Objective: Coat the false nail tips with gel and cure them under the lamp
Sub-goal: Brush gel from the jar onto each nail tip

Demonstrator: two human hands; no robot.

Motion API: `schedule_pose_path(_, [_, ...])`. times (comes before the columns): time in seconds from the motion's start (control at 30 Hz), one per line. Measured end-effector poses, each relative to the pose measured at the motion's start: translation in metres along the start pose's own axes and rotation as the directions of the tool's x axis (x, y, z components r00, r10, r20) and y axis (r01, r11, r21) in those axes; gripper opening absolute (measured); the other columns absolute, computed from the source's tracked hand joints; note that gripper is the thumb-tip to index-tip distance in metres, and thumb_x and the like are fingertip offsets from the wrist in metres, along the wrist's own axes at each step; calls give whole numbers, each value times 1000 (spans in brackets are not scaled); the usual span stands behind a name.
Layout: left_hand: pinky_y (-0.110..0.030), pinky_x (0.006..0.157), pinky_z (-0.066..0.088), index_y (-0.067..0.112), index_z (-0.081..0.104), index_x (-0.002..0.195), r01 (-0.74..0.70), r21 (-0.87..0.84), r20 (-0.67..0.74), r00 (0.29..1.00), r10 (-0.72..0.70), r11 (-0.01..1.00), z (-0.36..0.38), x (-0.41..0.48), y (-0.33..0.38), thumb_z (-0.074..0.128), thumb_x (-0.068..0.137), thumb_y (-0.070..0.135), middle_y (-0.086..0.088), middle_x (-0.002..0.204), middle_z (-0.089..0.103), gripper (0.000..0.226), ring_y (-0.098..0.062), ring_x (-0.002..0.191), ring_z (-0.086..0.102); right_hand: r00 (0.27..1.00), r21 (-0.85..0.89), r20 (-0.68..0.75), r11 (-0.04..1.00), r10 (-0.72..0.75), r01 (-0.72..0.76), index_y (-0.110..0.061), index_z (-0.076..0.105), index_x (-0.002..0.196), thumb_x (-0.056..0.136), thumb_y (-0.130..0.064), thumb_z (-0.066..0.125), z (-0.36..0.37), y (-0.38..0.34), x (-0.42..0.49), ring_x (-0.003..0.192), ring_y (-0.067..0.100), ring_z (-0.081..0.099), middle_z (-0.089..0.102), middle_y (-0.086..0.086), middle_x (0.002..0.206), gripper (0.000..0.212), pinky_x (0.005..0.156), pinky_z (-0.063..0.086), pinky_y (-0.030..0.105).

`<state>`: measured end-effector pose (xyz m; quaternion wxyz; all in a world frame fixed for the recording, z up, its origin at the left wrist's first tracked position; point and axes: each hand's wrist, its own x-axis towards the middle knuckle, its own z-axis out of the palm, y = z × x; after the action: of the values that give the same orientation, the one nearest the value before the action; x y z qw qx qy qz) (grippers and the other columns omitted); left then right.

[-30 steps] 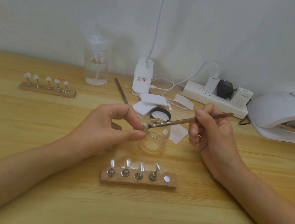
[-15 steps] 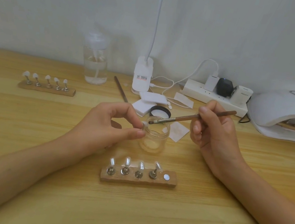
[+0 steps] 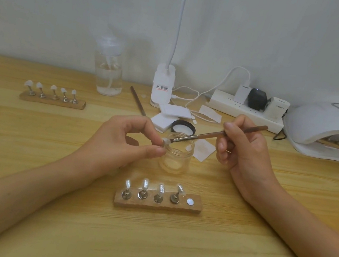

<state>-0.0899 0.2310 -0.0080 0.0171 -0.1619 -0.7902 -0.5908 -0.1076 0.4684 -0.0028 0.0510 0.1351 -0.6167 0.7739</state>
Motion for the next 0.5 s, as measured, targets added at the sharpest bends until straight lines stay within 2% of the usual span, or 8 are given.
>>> schedule_pose_path(0.07, [-15, 41, 33, 24, 68, 73, -7, 1, 0, 1000, 7, 1000, 0, 0, 0, 79, 63, 44, -15, 71, 65, 24, -7, 41, 39, 1000, -15, -5, 1000, 0, 0, -16, 46, 76, 91, -20, 58, -1, 0, 0, 45, 9, 47, 54, 0, 52, 20, 43, 38, 18])
schedule_pose_path(0.17, [-15, 42, 33, 23, 68, 74, -46, -23, -27, 999, 46, 999, 1, -1, 1, 78, 67, 39, 5, 75, 69, 21, -7, 43, 41, 1000, -6, -25, 1000, -6, 6, -17, 46, 74, 95, -16, 55, -3, 0, 0, 44, 9, 46, 53, -1, 52, 23, 43, 38, 18])
schedule_pose_path(0.23, [-14, 43, 35, 22, 68, 75, -78, -60, -66, 995, 74, 995, 0, -1, 1, 78, 71, 33, 13, 78, 69, 16, -7, 44, 42, 999, 20, -47, 1000, -5, 6, -19, 46, 72, 96, -15, 54, -4, 0, 0, 44, 8, 44, 52, -2, 52, 26, 43, 37, 17])
schedule_pose_path(0.3, [-15, 44, 38, 23, 69, 77, -104, -87, -107, 990, 94, 991, -1, -1, 1, 84, 74, 28, 11, 84, 71, 16, -6, 43, 44, 998, 46, -57, 999, -2, 4, -21, 47, 69, 94, -17, 56, -5, -1, 0, 45, 8, 44, 51, -3, 52, 26, 43, 37, 17])
schedule_pose_path(0.4, [-18, 43, 41, 26, 71, 80, -114, -133, -123, 987, 98, 984, -1, -1, 1, 72, 78, 28, 3, 91, 76, 3, -5, 42, 44, 999, 55, -48, 998, -5, 7, -23, 48, 67, 89, -24, 59, -5, -3, 0, 45, 8, 44, 51, -3, 53, 25, 44, 37, 17])
schedule_pose_path(0.5, [-20, 45, 43, 27, 71, 82, -123, -142, -118, 987, 107, 982, -1, -1, 0, 67, 80, 26, 2, 90, 76, 5, -5, 42, 42, 999, 61, -52, 998, -16, 19, -20, 49, 71, 88, -27, 59, -5, -4, 0, 45, 8, 46, 53, -3, 54, 21, 43, 38, 17])
